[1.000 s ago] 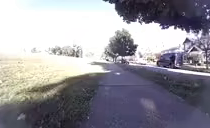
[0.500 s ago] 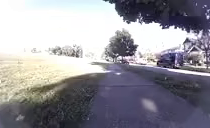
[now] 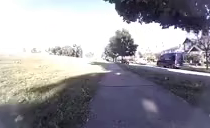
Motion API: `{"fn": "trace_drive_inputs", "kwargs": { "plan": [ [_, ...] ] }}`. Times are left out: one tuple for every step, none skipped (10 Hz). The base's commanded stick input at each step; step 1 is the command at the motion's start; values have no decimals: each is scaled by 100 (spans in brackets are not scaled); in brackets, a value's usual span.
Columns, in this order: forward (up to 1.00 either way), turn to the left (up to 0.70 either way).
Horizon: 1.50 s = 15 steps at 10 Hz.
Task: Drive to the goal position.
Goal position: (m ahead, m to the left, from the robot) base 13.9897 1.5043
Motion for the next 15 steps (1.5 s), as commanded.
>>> {"fn": "trace_drive_inputs", "kwargs": {
  "plan": [
    [8, 0],
    [8, 0],
    [8, 0],
    [8, 0],
    [8, 0],
    [8, 0],
    [7, 0],
    [7, 0],
    [8, 0],
    [8, 0],
    [8, 0],
    [9, 0],
    [9, 0],
    [8, 0],
    [8, 0]
  ]
}}
